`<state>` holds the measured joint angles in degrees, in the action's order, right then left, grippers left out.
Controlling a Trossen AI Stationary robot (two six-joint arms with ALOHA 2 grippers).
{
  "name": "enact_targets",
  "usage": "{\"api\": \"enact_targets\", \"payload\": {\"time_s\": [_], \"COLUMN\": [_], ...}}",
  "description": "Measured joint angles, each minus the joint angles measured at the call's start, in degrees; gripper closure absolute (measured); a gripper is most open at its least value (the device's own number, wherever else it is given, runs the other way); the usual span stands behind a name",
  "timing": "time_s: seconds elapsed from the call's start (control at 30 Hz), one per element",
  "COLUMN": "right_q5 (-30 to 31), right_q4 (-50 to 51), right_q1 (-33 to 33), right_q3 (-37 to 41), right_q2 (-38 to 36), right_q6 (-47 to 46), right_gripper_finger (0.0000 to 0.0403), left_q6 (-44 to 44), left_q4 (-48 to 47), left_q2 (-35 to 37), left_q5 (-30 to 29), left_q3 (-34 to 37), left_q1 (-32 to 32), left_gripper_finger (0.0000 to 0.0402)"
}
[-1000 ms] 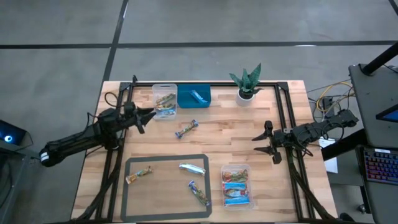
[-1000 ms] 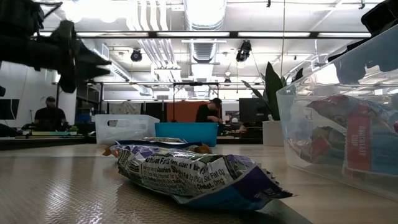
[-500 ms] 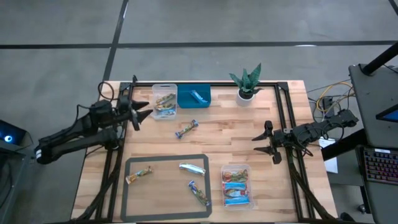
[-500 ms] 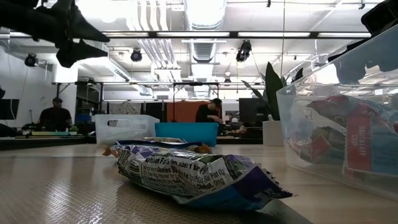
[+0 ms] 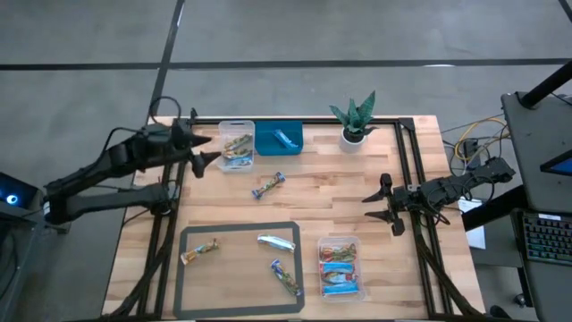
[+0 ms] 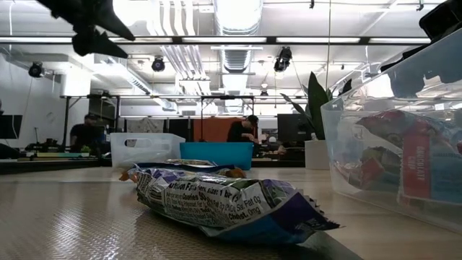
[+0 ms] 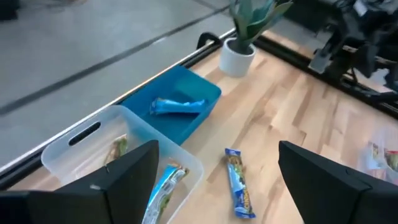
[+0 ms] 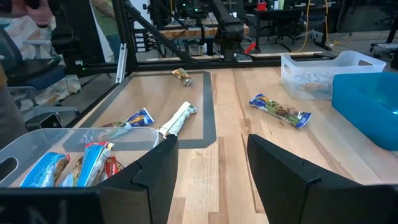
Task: Pick and place Granola Bars by type
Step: Put the blue granola bar into the blue bin
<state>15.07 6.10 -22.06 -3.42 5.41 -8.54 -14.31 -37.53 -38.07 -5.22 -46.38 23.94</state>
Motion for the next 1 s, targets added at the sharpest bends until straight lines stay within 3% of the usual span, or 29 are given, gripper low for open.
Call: {"api": "enact_targets", "payload": {"time_s": [0.43,1.0], "right_q5": [0.0,0.04], "right_q4": [0.0,-0.01], "right_q1": [0.0,-0.04], "right_q3": [0.0,-0.01], "right_q2": [0.0,0.0], "right_q6": [0.0,0.0], "right_gripper_finger": [0.022,0.022], "left_q6": [-6.93,-7.33], "left_q4": [-5.51,-4.78], "left_q2": [-19.18,-33.53], "left_q5": [-0.41,-14.32], "left_q3": [-16.51,-18.18], "left_q1": [-2.39,-15.53], "left_gripper_finger": [0.0092,0.0092]}}
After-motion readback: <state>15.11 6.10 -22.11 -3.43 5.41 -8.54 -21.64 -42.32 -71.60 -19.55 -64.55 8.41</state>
